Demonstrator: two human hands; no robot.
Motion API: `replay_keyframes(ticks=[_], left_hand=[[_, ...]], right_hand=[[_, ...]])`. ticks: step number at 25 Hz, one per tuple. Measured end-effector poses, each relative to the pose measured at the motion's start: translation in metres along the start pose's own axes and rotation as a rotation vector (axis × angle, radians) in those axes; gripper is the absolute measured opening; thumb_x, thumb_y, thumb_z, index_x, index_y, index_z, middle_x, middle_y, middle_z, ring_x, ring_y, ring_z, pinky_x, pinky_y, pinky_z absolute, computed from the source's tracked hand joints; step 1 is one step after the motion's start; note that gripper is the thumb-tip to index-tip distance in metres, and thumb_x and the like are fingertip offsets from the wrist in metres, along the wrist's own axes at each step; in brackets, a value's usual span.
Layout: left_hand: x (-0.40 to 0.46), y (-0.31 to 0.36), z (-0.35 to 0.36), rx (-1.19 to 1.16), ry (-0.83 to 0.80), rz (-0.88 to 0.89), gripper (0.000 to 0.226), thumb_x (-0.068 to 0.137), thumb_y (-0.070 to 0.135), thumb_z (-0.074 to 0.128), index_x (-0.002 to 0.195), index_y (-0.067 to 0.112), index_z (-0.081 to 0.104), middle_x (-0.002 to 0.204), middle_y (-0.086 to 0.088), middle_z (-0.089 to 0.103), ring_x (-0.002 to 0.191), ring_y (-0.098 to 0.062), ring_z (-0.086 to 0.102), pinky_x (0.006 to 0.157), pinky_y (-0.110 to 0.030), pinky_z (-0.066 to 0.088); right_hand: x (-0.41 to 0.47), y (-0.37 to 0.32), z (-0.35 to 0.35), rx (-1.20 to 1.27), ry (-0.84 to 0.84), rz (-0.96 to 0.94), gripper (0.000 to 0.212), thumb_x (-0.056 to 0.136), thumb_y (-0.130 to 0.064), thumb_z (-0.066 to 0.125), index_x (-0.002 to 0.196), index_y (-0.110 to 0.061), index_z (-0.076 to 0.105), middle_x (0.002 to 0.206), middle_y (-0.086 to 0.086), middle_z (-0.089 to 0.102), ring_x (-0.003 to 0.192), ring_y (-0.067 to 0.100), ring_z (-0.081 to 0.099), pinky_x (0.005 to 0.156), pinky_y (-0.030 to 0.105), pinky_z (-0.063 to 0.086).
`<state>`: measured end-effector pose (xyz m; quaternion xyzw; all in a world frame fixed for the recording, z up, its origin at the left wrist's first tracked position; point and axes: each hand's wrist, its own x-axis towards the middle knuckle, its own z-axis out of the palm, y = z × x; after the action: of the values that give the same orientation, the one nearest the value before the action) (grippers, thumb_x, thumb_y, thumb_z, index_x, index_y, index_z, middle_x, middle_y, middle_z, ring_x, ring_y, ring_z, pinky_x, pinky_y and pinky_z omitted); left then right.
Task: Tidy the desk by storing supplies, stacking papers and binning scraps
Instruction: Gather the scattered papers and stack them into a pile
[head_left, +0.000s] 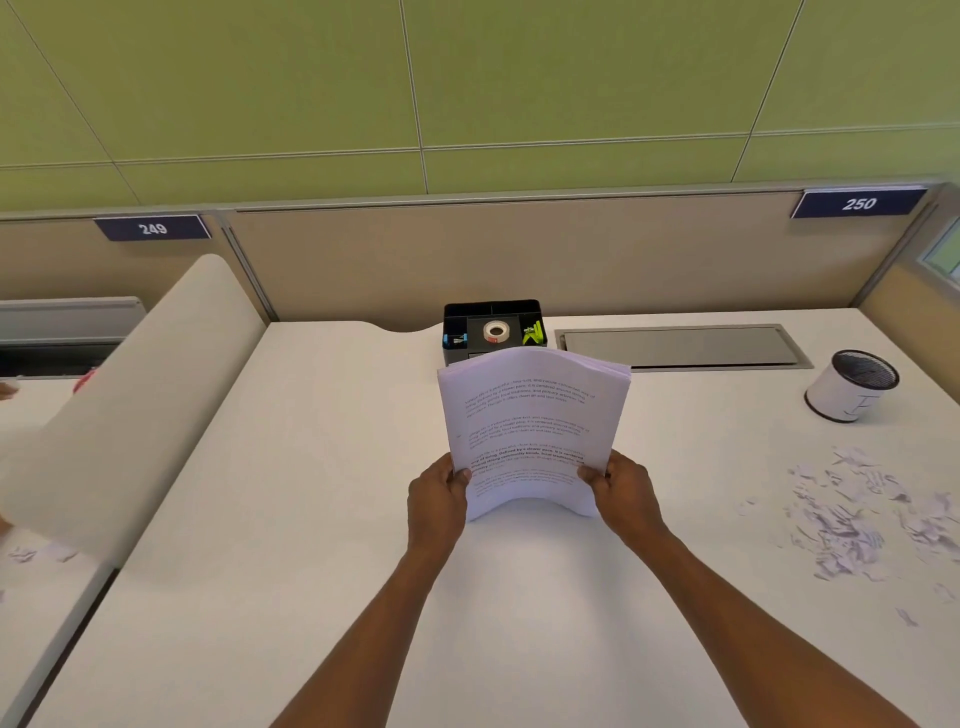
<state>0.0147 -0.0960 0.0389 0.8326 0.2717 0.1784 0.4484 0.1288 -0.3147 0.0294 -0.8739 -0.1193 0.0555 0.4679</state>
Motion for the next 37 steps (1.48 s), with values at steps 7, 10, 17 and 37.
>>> replay_keyframes(ticks=[7, 10, 17, 37], left_hand=[[-0.002, -0.002, 0.002, 0.001, -0.021, -0.015, 0.027, 0.099, 0.010, 0.055, 0.121, 0.015, 0.070, 0.113, 0.002, 0.074, 0.088, -0.011, 0.062, 0.069, -0.010, 0.041], [0.000, -0.002, 0.003, -0.002, -0.013, -0.021, 0.028, 0.099, 0.010, 0.054, 0.121, 0.015, 0.070, 0.113, 0.002, 0.074, 0.088, -0.011, 0.062, 0.075, -0.020, 0.044], [0.006, -0.008, 0.000, -0.053, -0.123, -0.070, 0.021, 0.099, 0.011, 0.054, 0.109, 0.015, 0.072, 0.097, -0.002, 0.077, 0.080, -0.025, 0.071, 0.075, -0.039, 0.059], [-0.014, 0.005, 0.018, -0.843, -0.143, -0.332, 0.018, 0.101, 0.008, 0.055, 0.112, 0.011, 0.068, 0.105, -0.004, 0.078, 0.095, -0.021, 0.075, 0.071, -0.029, 0.060]], right_hand=[[0.001, 0.003, -0.001, -0.066, -0.011, 0.010, 0.023, 0.095, -0.011, 0.060, 0.117, -0.005, 0.067, 0.112, 0.011, 0.073, 0.098, 0.031, 0.068, 0.081, 0.026, 0.049], [0.002, 0.002, 0.000, -0.051, -0.006, 0.009, 0.024, 0.095, -0.011, 0.059, 0.118, -0.007, 0.067, 0.112, 0.010, 0.073, 0.099, 0.030, 0.068, 0.083, 0.028, 0.051], [0.003, 0.003, -0.001, -0.038, 0.008, -0.011, 0.026, 0.095, -0.013, 0.061, 0.120, -0.007, 0.065, 0.110, 0.007, 0.073, 0.092, 0.023, 0.067, 0.080, 0.024, 0.046], [-0.015, -0.021, 0.014, 0.770, -0.136, 0.237, 0.022, 0.089, -0.011, 0.069, 0.110, -0.012, 0.065, 0.106, 0.008, 0.075, 0.097, 0.028, 0.072, 0.077, 0.042, 0.061]])
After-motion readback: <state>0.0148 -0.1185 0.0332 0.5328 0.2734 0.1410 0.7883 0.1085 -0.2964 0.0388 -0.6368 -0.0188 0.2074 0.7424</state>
